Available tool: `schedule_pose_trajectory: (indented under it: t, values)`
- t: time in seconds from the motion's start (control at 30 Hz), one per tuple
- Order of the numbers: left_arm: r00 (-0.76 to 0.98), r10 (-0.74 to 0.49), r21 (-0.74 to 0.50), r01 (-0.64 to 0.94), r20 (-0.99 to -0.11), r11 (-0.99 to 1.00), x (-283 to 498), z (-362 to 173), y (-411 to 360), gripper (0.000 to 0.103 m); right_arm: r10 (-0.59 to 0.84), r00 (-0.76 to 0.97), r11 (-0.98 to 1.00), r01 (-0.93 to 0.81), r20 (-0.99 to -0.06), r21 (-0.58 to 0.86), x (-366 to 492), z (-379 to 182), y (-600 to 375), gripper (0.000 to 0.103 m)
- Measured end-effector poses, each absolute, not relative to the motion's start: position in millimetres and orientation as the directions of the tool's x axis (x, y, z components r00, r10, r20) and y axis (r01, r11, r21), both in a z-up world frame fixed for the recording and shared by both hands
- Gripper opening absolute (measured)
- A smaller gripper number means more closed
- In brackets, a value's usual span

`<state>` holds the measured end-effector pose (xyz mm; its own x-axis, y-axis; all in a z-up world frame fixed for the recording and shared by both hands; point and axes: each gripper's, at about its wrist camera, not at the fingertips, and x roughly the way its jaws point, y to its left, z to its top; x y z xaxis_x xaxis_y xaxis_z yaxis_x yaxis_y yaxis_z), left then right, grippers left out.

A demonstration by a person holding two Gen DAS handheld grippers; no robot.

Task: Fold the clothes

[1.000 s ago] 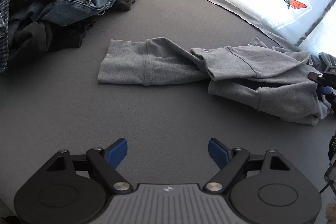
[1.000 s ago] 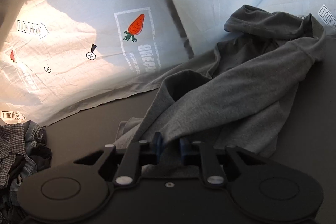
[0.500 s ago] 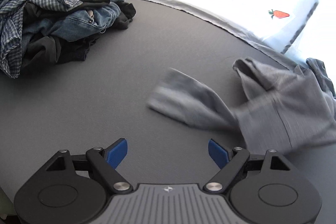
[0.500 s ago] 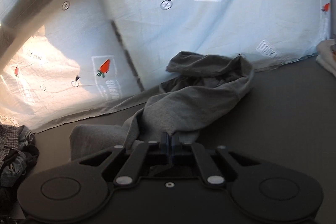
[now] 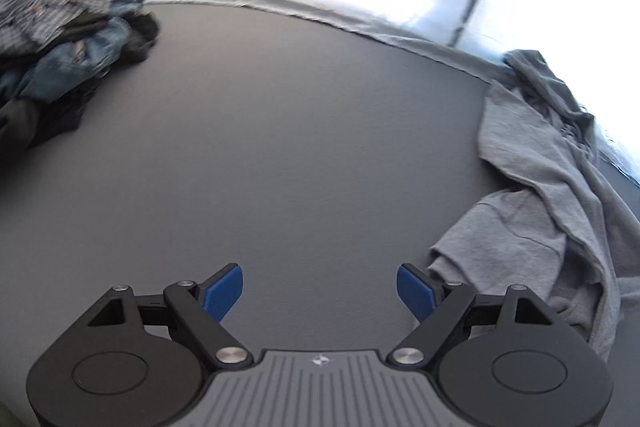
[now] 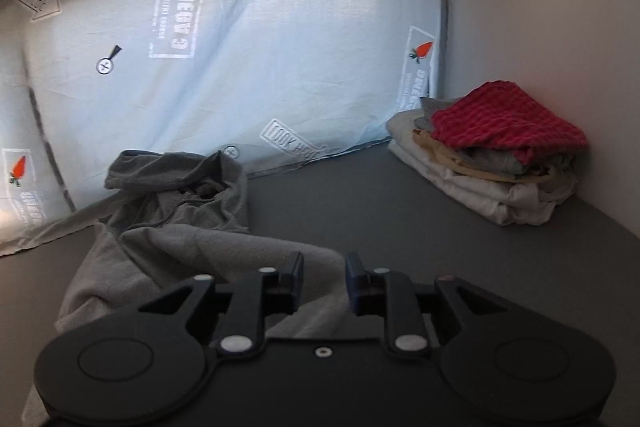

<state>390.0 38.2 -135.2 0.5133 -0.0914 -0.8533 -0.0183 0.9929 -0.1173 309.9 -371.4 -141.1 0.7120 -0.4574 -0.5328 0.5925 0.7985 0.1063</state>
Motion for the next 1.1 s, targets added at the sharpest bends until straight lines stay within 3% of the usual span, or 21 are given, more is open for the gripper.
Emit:
schedule_pose_trajectory:
  t: [0.17,0.27,0.4,0.47,0.5,0.53,0.6,0.73,0.87,0.97,1.03,1.07,1.1]
  values:
    - [0.52,-0.094,-0.086,0.039,-0.849,0.995,392.8,-132.9,27.5,0.085,-0.196,0.767,0.897,0.392,-0.611,0.205,335.6,-160.5,-337.2,0.058]
    - [0.498,-0.074,-0.073,0.021,-0.864,0.997,390.6,-138.7,33.4,0.086,-0.121,0.732,0.93,0.32,-0.671,0.182,345.9,-173.1,-313.1,0.074]
    - [0.464,-0.063,-0.085,-0.027,-0.884,0.996,387.2,-149.6,51.2,0.086,-0.141,0.699,0.977,0.215,-0.701,0.018,352.3,-182.1,-276.4,0.079]
    - [0.449,-0.063,-0.092,-0.043,-0.891,0.995,386.1,-153.3,60.1,0.086,-0.177,0.69,0.978,0.205,-0.702,-0.045,356.5,-184.8,-266.5,0.078]
    - [0.441,-0.063,-0.095,-0.05,-0.895,0.994,385.6,-154.9,64.5,0.086,-0.195,0.686,0.977,0.2,-0.701,-0.076,358.7,-186.2,-261.5,0.066]
    - [0.438,-0.061,-0.094,-0.054,-0.897,0.994,384.6,-155.2,69.2,0.086,-0.213,0.681,0.975,0.195,-0.7,-0.108,360.8,-187.6,-256.5,0.031]
    - [0.443,-0.056,-0.09,-0.055,-0.895,0.994,381.9,-153.5,77.3,0.086,-0.229,0.691,0.972,0.206,-0.686,-0.118,366.4,-183.1,-249.2,0.0]
    - [0.428,-0.047,-0.093,-0.087,-0.902,0.992,380.5,-156.2,105.3,0.086,-0.166,0.781,0.984,0.172,-0.602,-0.049,389.3,-151.6,-216.2,0.0]
    - [0.407,-0.047,-0.106,-0.124,-0.912,0.987,391.1,-158.9,133.8,0.086,0.052,0.853,0.998,-0.023,-0.519,0.062,418.9,-109.9,-149.6,0.0]
    - [0.421,-0.047,-0.113,-0.133,-0.906,0.985,398.8,-156.1,151.1,0.086,0.155,0.87,0.987,-0.161,-0.468,0.026,434.1,-87.9,-87.9,0.0]
    - [0.434,-0.049,-0.123,-0.142,-0.899,0.982,401.0,-154.2,160.8,0.086,0.13,0.873,0.988,-0.156,-0.469,-0.017,438.6,-89.0,-65.3,0.013]
    - [0.441,-0.05,-0.127,-0.147,-0.896,0.981,402.1,-153.3,165.7,0.086,0.093,0.869,0.99,-0.132,-0.486,-0.045,438.5,-96.7,-64.8,0.03]
    - [0.441,-0.051,-0.132,-0.155,-0.896,0.979,402.5,-154.0,170.6,0.086,0.056,0.863,0.991,-0.108,-0.502,-0.074,438.4,-104.4,-64.4,0.035]
